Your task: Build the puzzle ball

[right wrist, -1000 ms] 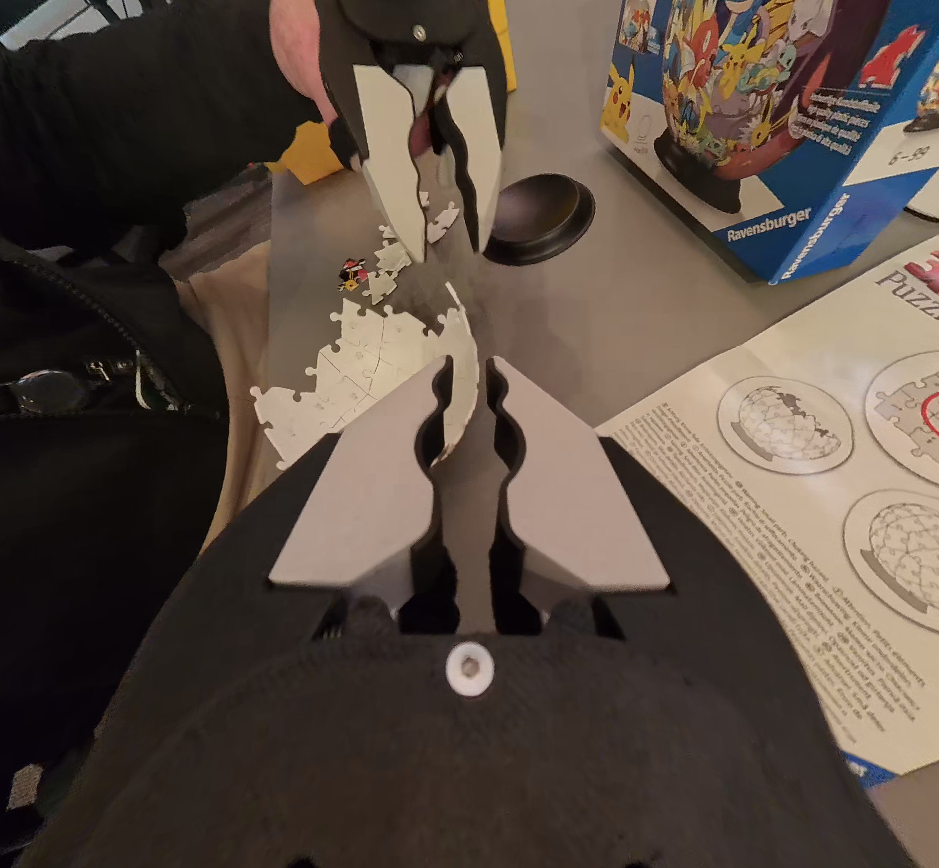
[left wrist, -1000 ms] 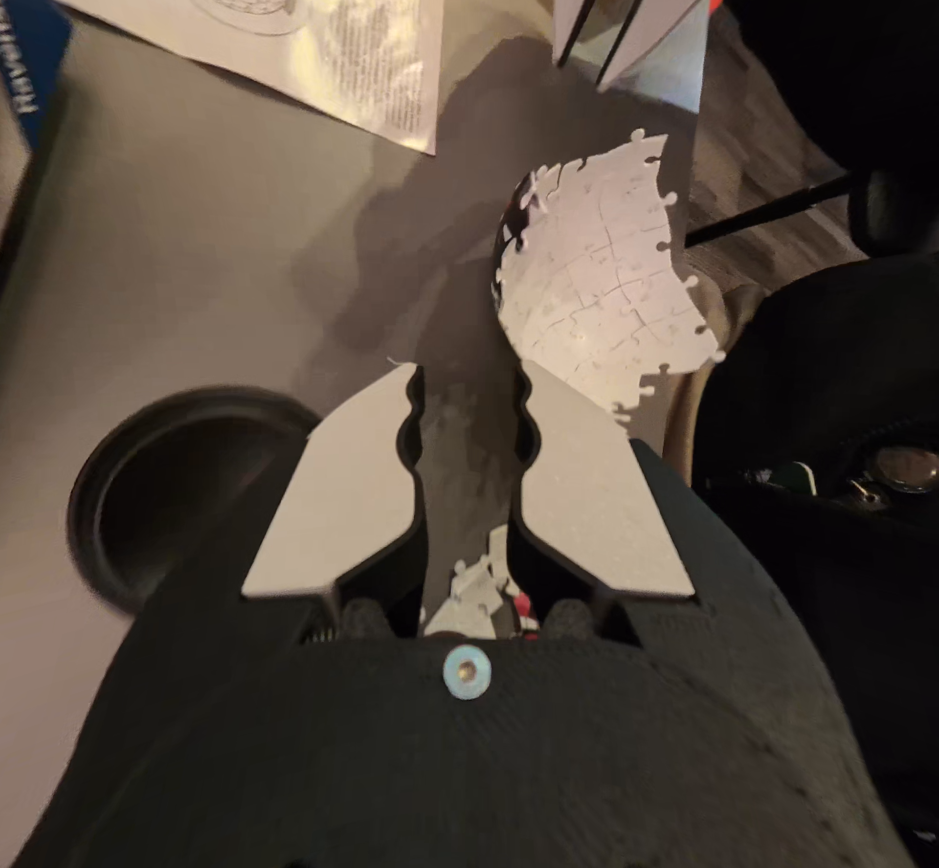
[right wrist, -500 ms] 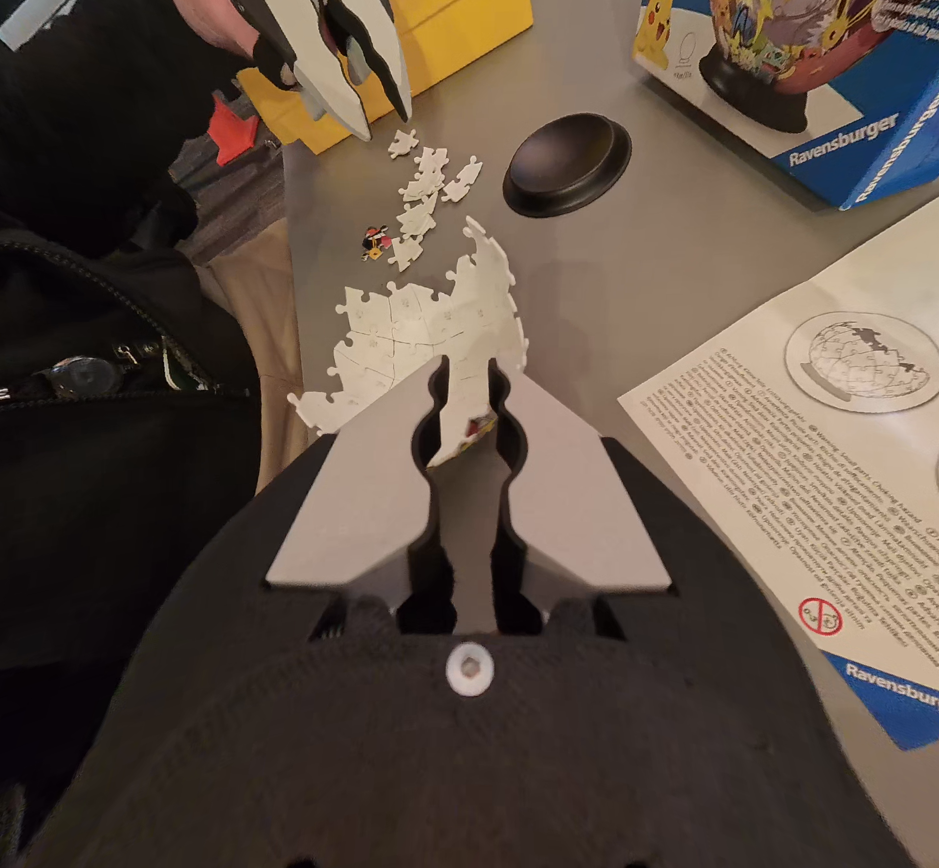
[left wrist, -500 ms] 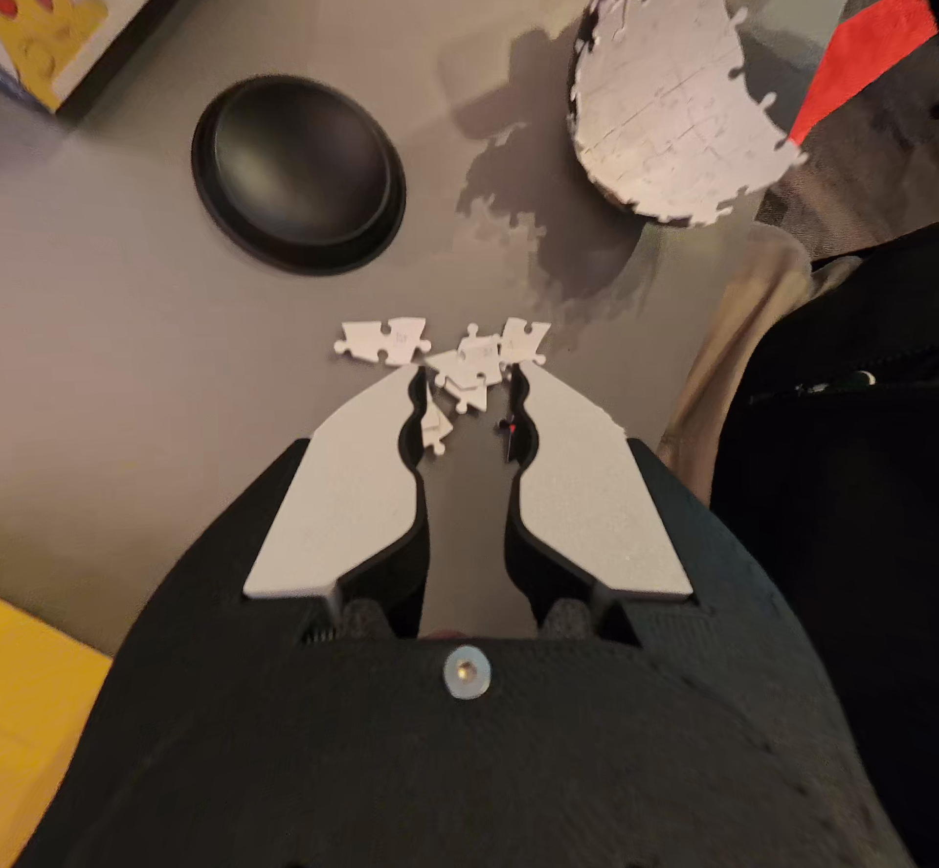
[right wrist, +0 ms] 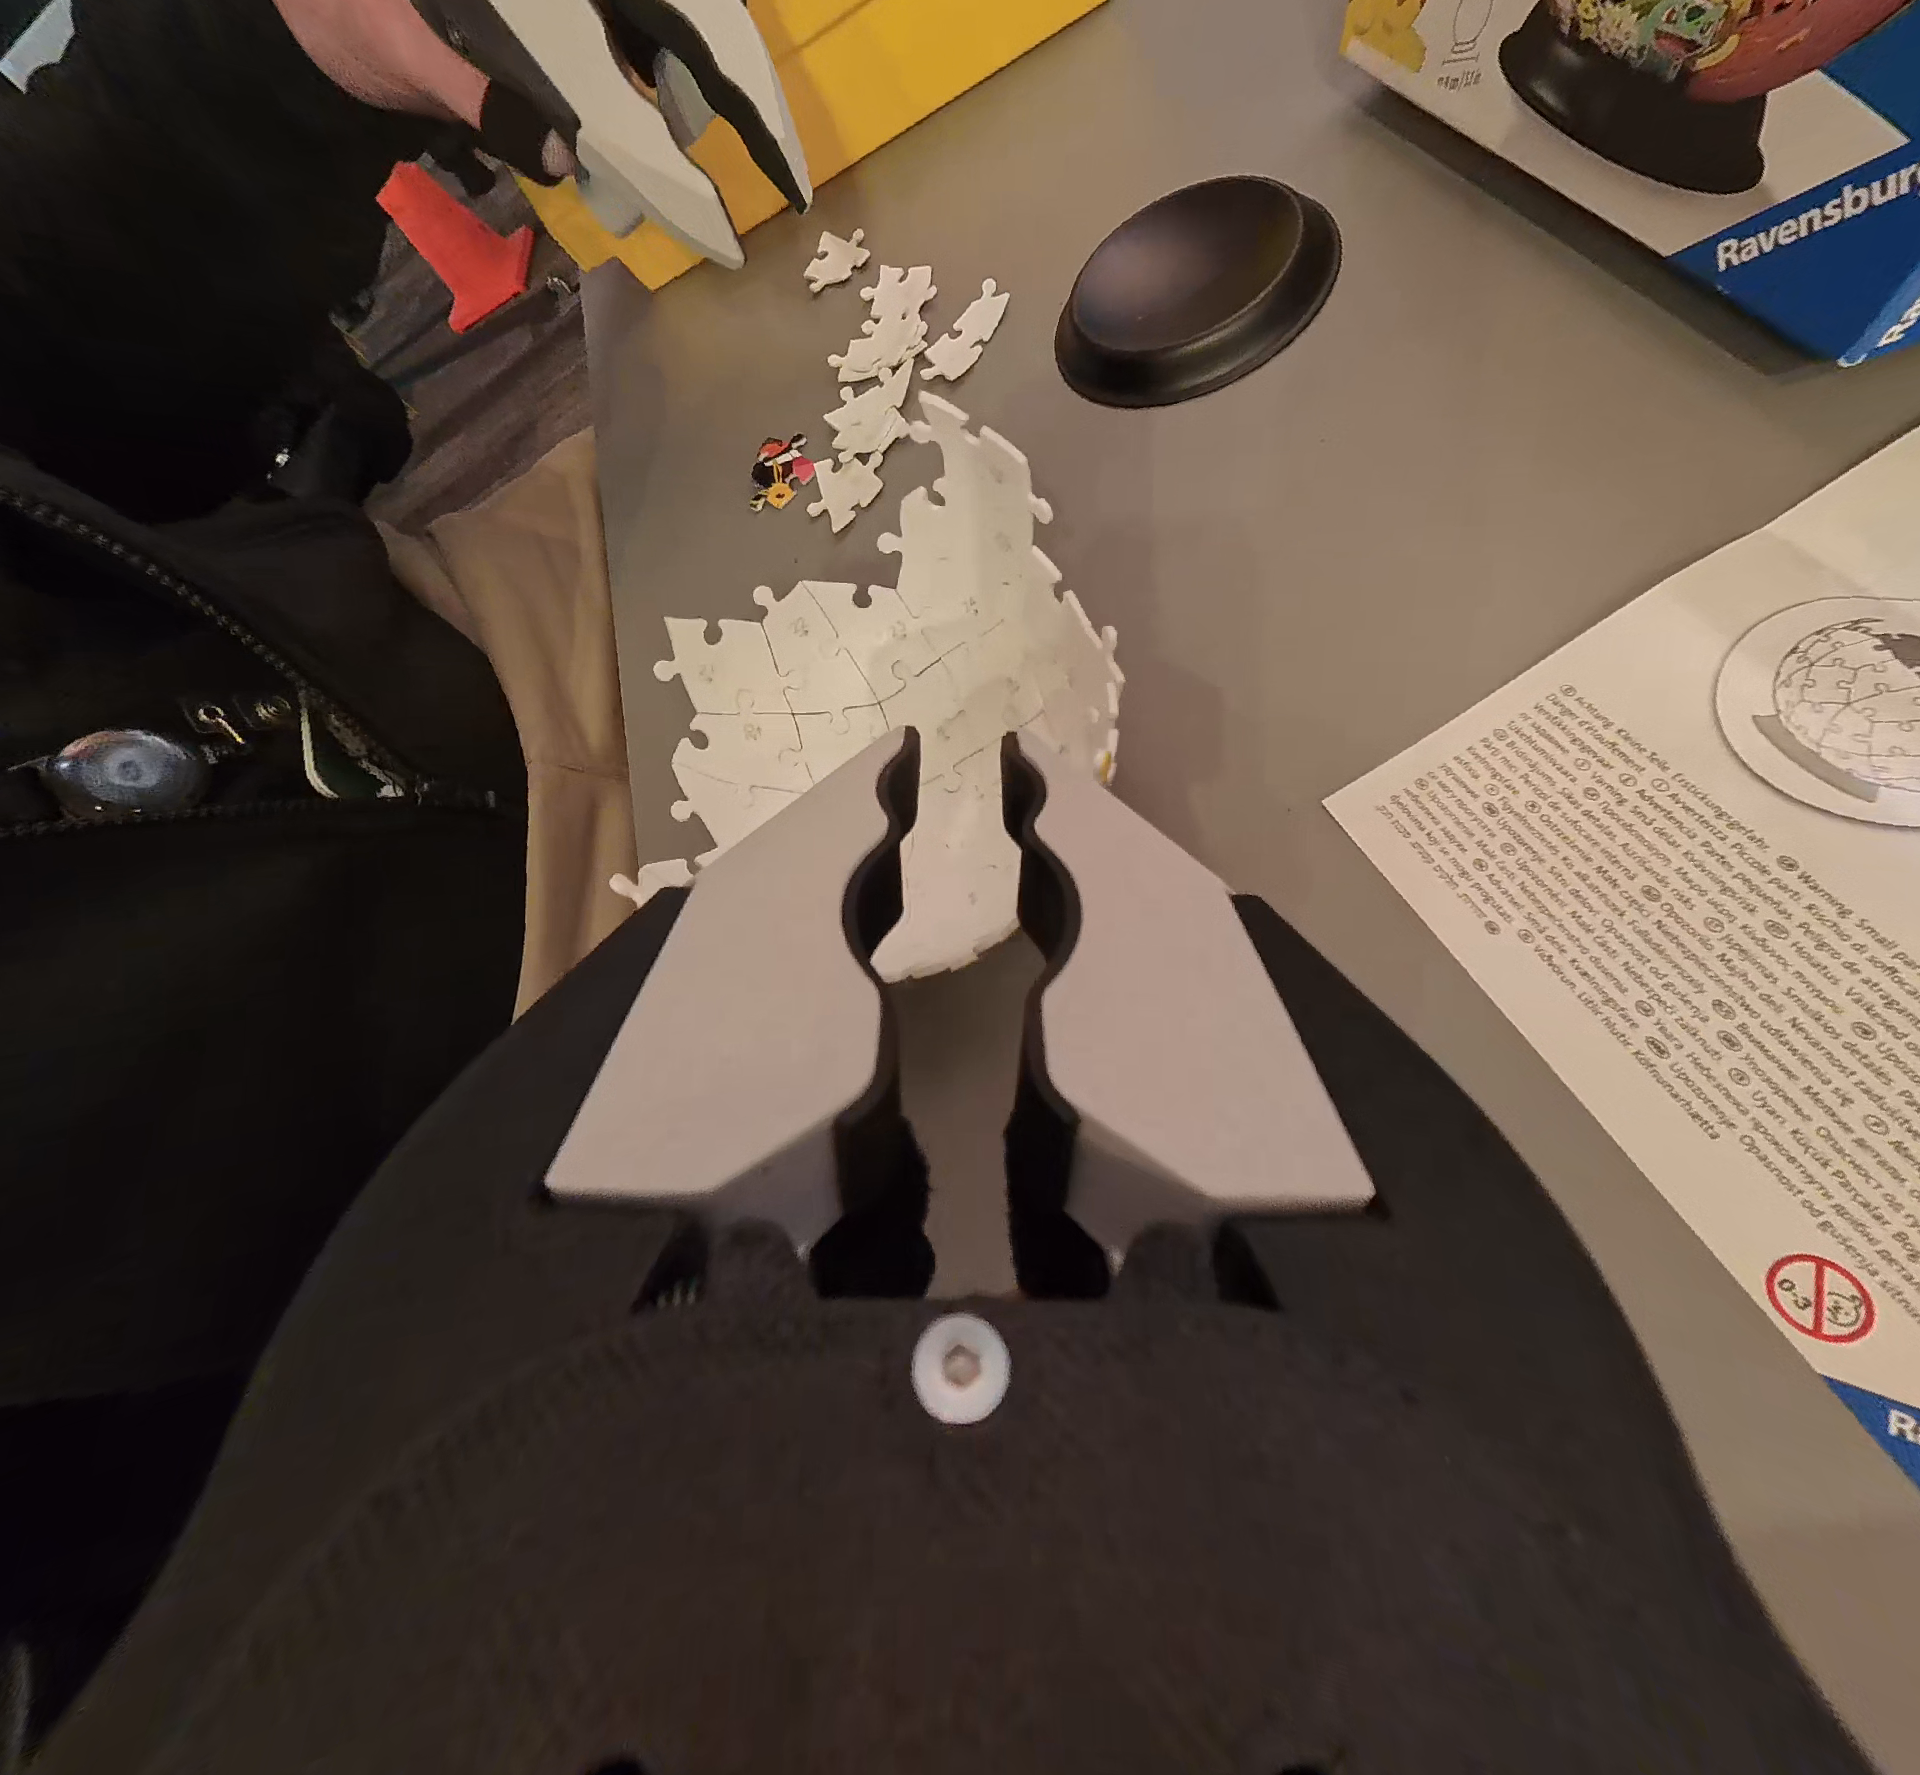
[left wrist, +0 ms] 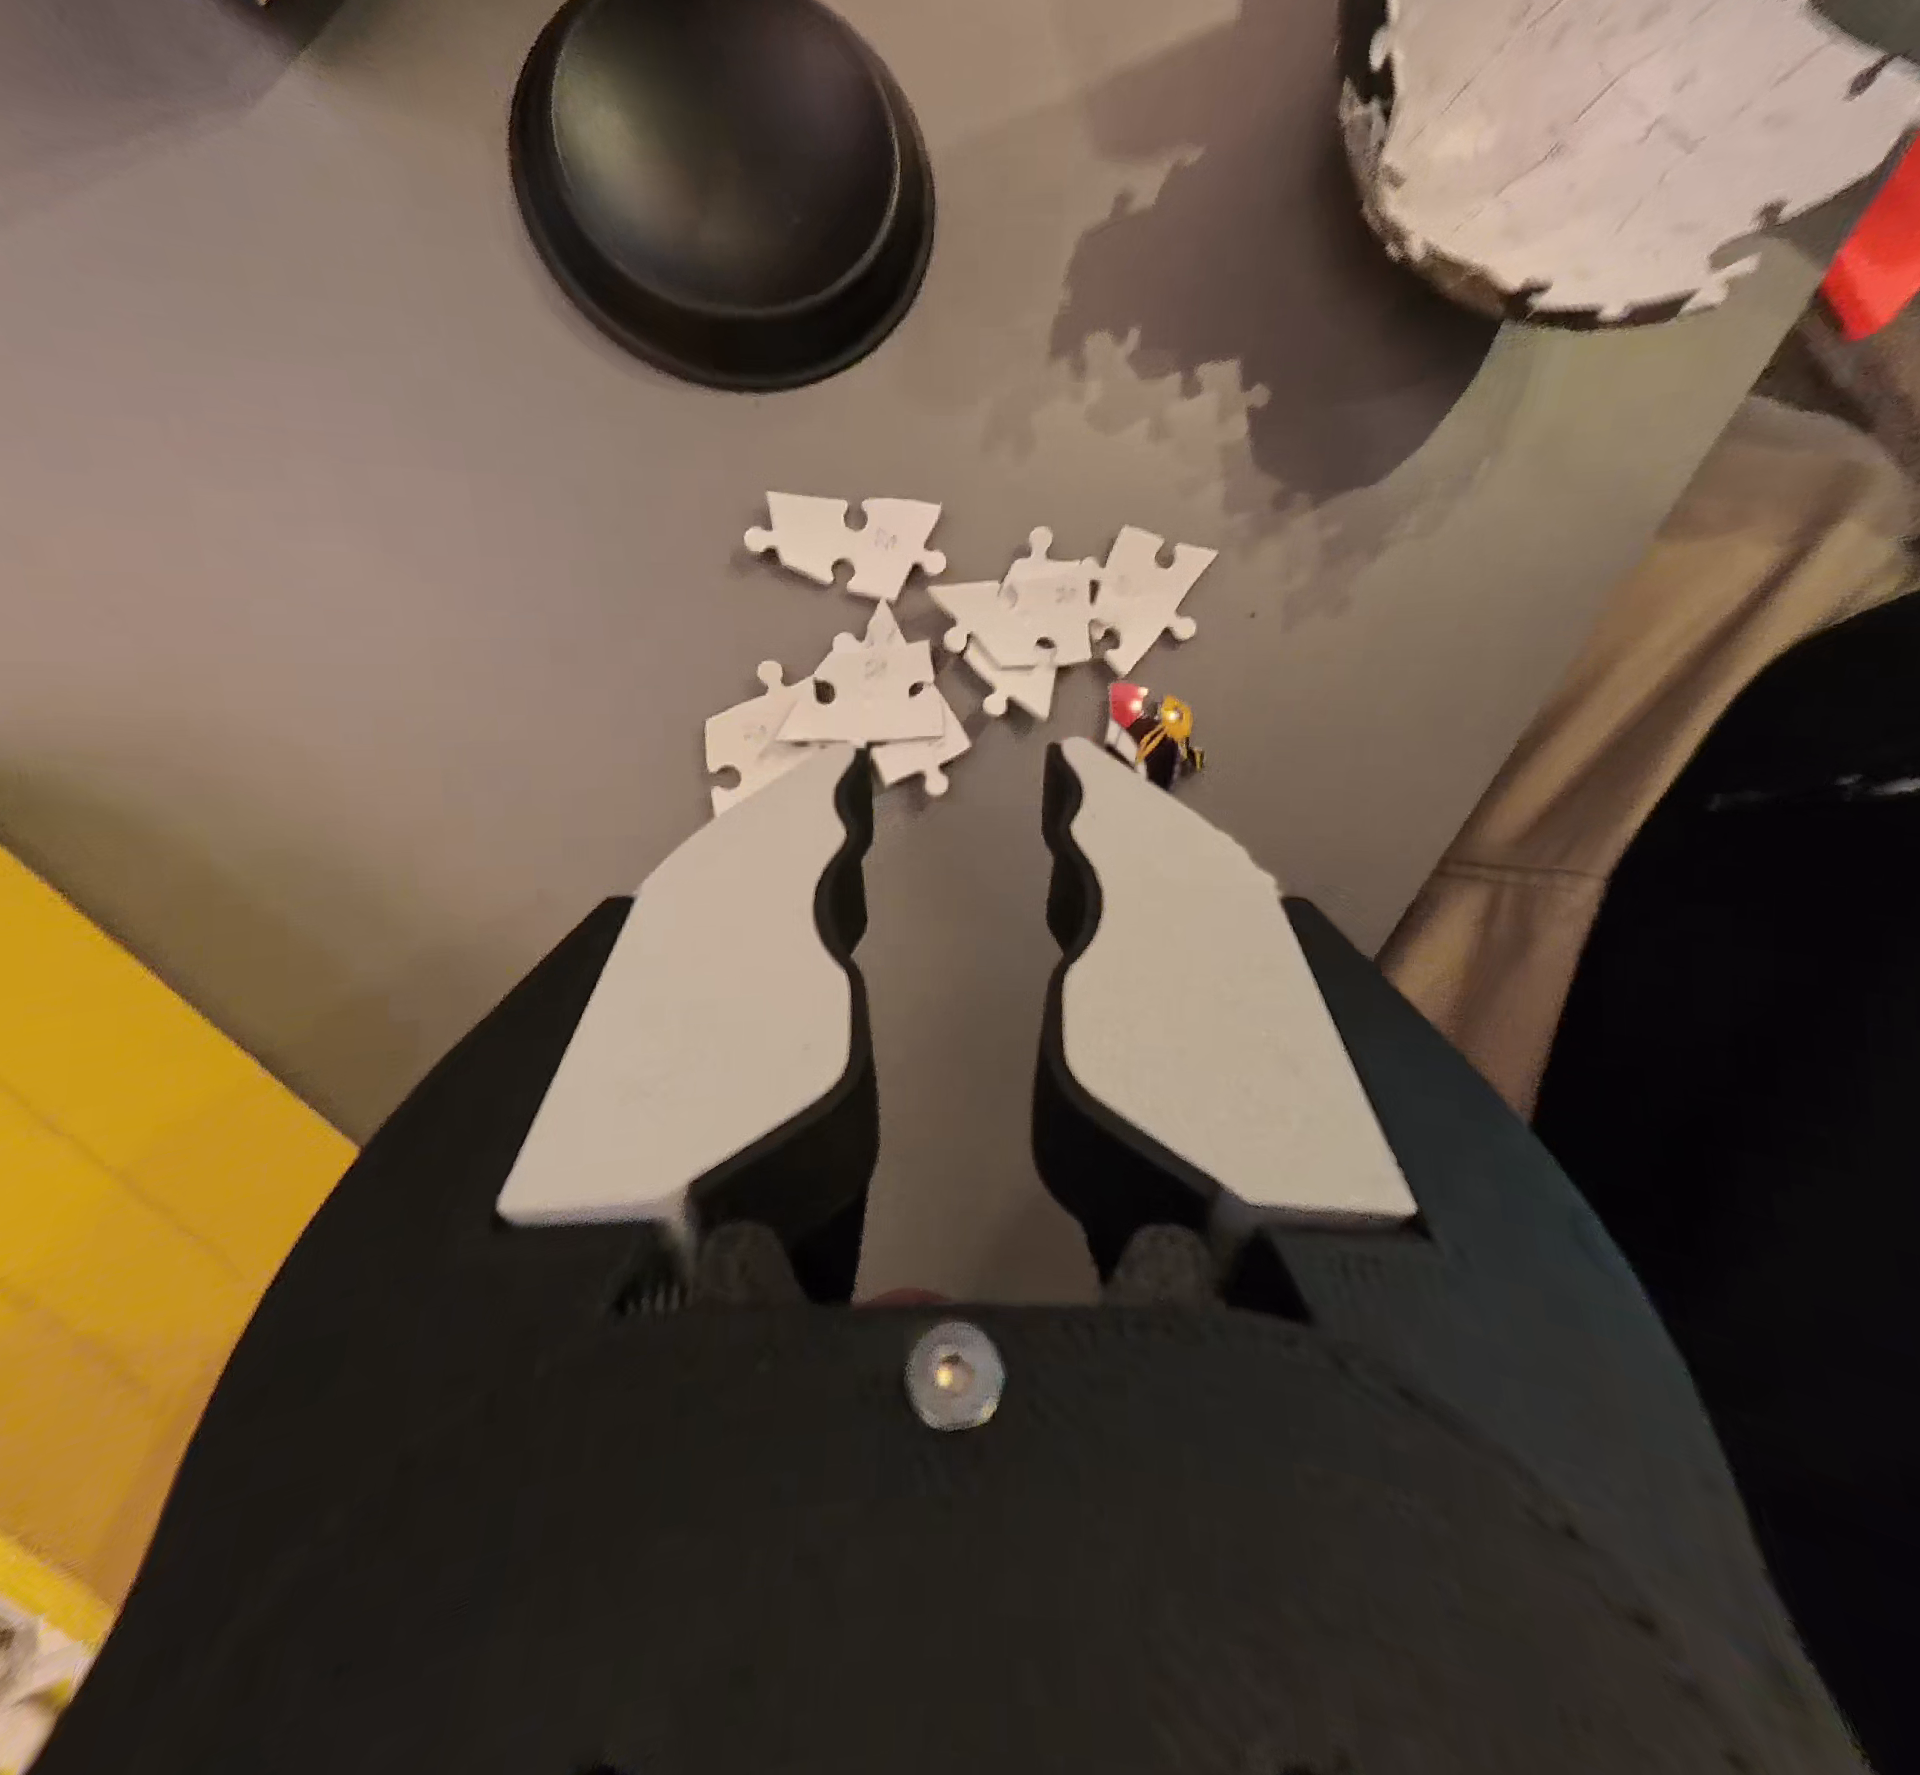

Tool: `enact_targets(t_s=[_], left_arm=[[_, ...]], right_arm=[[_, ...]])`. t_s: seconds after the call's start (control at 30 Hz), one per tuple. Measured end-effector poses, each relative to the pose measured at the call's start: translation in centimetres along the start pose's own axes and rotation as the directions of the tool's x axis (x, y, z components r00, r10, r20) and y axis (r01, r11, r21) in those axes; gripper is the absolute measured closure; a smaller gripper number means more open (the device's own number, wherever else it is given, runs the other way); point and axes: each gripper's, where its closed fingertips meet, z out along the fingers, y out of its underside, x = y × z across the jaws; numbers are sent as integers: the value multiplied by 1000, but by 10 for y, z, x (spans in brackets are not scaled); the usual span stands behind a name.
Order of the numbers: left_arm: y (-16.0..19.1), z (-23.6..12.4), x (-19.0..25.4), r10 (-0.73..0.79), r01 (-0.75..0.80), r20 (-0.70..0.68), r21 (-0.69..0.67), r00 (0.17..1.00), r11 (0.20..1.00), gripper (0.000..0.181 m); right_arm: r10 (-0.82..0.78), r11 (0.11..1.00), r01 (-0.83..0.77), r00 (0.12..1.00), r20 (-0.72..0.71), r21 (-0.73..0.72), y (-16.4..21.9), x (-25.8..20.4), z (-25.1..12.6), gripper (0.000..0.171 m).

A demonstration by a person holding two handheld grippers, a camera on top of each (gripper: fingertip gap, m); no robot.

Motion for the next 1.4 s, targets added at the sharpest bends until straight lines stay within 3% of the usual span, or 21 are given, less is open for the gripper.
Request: enact_targets(t_s=[0.2, 0.43, 0.63, 0.8, 1.07, 1.23, 1.4], left_arm=[[21, 15, -11, 39, -22, 165, -107, 986, 994, 133], [23, 36, -16, 106, -81, 214, -123, 971, 989, 124], [18, 28, -15, 130, -118, 240, -66, 962, 991, 131], [25, 27, -19, 88, -72, 254, -73, 963, 995, 119], [45, 14, -31, -55, 88, 365, -73, 929, 993, 114], [8, 13, -20, -16, 16, 315, 0, 949, 1000, 124], [-27, 43, -18, 92, -78, 250, -65, 964, 995, 123]], right_arm=[[-3, 1000, 3, 1000, 3, 23, 0, 0, -2, 157], [-10, 999, 9, 1000, 12, 42, -2, 0, -2, 158], [-14, 998, 13, 1000, 10, 64, -4, 0, -5, 160], [-11, 997, 10, 1000, 10, 78, -5, 1, -8, 160], [-13, 996, 12, 1000, 14, 91, -6, 0, -10, 161], [-18, 995, 16, 1000, 18, 94, -8, -2, -9, 161], [-28, 994, 26, 999, 17, 102, -12, -5, -11, 162]])
